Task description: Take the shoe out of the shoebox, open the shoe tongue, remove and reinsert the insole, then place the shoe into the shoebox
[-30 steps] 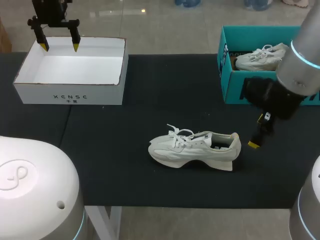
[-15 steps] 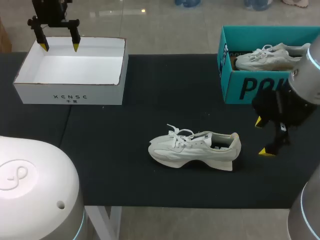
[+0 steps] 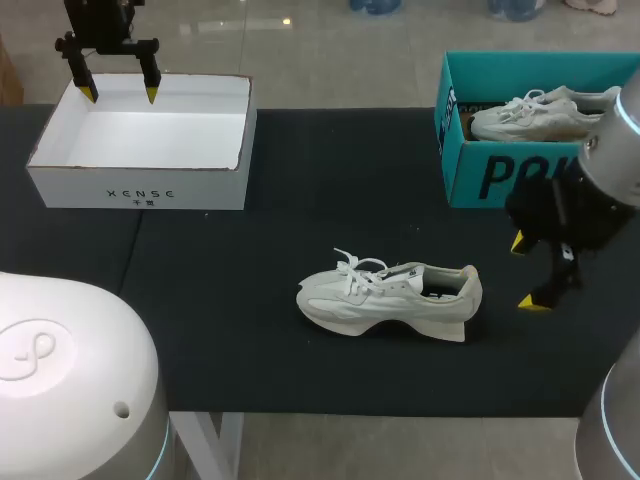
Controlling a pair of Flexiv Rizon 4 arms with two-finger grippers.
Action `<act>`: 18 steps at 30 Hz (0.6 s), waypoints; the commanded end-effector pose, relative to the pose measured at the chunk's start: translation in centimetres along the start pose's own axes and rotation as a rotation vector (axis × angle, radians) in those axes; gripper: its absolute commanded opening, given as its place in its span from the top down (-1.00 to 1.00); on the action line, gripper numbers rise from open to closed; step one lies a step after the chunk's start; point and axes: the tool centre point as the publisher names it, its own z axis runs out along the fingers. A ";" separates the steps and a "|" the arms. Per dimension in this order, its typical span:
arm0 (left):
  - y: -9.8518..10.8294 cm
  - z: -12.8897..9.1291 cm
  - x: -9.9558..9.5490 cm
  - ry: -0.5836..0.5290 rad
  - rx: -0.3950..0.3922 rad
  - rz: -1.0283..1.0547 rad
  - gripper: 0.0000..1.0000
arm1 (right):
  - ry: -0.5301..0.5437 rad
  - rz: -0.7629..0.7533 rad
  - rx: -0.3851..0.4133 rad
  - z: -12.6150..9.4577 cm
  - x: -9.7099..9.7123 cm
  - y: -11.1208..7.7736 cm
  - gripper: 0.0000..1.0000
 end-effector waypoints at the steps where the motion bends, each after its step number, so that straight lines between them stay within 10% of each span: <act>1: 0.0 0.0 0.0 0.000 0.000 0.000 -1.00 | 0.000 0.001 0.002 0.1 -0.1 0.1 -1.00; 18: 0.0 0.0 0.0 0.000 0.000 0.000 -1.00 | -0.143 -0.097 -0.443 2.2 -0.4 -3.5 -1.00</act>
